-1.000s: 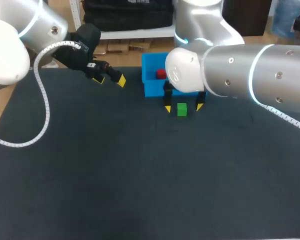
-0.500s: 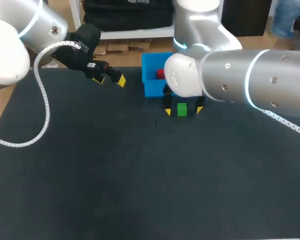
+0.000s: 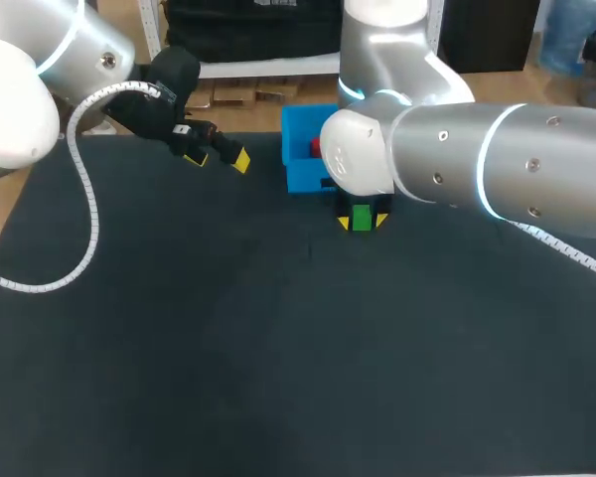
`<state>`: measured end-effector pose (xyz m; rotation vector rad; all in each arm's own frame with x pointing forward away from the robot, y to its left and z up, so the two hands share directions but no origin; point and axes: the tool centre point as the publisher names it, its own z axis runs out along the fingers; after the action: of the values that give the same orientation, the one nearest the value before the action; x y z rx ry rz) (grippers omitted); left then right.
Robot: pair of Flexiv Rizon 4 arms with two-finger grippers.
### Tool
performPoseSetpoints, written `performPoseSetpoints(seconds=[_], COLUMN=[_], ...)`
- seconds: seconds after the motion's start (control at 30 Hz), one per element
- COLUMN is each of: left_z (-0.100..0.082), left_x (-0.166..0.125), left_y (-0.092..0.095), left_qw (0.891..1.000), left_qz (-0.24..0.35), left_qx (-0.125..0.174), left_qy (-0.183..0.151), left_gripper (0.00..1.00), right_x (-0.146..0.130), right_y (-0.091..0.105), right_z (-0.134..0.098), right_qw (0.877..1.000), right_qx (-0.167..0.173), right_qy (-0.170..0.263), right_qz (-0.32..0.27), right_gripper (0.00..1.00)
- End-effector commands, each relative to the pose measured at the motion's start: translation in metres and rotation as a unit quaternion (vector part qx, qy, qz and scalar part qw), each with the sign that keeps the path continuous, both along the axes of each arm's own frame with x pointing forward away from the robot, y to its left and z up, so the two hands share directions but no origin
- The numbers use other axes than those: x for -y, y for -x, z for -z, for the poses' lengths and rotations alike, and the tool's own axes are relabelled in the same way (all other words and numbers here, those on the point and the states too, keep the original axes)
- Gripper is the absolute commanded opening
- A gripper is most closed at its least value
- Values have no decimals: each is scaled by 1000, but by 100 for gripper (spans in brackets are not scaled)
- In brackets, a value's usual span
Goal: Use the left arm to pick the red cube and place it into the blue plastic box first, then use the right arm to grasp the green cube and put it into the same blue plastic box after the first action is fully finished.
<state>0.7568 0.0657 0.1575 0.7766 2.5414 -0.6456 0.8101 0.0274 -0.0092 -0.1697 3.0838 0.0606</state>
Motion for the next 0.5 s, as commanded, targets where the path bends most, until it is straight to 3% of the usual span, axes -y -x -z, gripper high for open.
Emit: performPoseSetpoints(seconds=[0.03,0.5], left_z=[1,1], left_x=[-1,-1], left_y=[0,0], left_qw=[1000,1000], left_qz=[1,1], left_qx=[1,1], left_qy=[2,2], left_gripper=[100,100], right_x=[-2,5], right_y=[-2,-1], right_z=[4,-4], right_qw=[1000,1000], right_qx=[-3,-2], right_qy=[1,8], right_qz=[1,10], right_gripper=[0,0])
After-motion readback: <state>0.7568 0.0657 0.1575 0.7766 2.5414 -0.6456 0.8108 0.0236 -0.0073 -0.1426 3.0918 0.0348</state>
